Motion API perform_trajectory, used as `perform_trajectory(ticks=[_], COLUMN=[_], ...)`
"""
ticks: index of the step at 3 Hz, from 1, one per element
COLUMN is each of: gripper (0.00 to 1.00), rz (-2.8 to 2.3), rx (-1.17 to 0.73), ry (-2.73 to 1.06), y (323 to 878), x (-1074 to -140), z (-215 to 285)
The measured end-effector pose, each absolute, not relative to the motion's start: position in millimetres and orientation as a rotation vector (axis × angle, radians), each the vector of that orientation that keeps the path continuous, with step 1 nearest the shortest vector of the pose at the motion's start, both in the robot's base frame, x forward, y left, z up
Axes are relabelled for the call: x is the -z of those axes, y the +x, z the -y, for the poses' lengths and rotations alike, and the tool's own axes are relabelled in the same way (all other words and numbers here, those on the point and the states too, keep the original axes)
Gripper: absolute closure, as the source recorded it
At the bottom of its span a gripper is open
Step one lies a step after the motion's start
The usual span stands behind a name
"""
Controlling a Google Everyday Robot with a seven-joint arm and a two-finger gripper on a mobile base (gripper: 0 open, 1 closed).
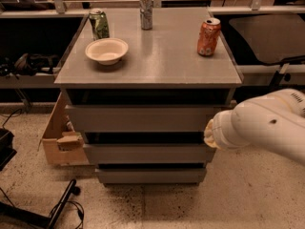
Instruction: Close top drawer
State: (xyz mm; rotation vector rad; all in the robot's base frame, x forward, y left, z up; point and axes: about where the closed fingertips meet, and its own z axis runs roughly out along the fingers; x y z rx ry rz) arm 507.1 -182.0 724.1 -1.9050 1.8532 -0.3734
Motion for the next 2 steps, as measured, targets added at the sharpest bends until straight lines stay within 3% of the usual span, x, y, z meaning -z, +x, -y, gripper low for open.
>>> perform_trajectory(ticks=[1,2], gripper=[1.0,0.83], rz=[-1.906,-2.024], rx=[0.581,0.664], ry=[-1.791,-1.584], y=[503.9,484.0], x=[-839.1,-934.4], z=[224.2,269.4])
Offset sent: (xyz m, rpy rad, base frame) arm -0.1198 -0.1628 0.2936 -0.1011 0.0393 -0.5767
